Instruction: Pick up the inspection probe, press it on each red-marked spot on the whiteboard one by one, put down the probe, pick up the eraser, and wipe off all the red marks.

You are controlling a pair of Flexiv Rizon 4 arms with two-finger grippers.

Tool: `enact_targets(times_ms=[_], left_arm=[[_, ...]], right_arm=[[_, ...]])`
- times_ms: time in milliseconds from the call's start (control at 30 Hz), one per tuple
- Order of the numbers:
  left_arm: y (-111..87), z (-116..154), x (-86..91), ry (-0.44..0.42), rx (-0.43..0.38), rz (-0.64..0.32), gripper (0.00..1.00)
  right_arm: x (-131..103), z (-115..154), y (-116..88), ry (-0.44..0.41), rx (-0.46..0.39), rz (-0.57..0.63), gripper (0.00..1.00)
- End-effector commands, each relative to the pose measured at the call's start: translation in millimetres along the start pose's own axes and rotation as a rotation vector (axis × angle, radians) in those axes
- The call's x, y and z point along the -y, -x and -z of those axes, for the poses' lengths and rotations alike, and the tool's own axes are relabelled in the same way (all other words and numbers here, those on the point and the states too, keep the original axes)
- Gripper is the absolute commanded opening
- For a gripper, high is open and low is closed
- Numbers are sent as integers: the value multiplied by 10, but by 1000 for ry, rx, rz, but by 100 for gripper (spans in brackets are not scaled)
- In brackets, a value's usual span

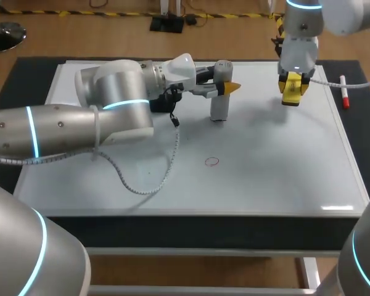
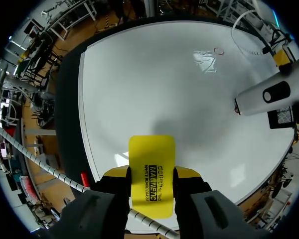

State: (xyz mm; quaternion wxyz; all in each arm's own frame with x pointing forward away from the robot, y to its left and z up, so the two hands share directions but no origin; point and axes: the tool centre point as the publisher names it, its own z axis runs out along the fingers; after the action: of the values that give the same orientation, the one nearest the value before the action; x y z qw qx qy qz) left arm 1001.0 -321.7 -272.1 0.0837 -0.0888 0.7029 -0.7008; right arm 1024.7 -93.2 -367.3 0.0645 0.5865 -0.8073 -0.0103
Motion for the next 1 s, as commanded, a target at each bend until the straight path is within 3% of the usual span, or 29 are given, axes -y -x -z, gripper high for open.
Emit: enact_targets(times_ms=[33,1000], left_arm=[[26,-21,-29,-8,-3,-1,0],[25,45,-136,-21,-13,38,0]], right_arm=[[2,12,-11,-1,-2,2,0],[2,12,-11,-1,-2,2,0]])
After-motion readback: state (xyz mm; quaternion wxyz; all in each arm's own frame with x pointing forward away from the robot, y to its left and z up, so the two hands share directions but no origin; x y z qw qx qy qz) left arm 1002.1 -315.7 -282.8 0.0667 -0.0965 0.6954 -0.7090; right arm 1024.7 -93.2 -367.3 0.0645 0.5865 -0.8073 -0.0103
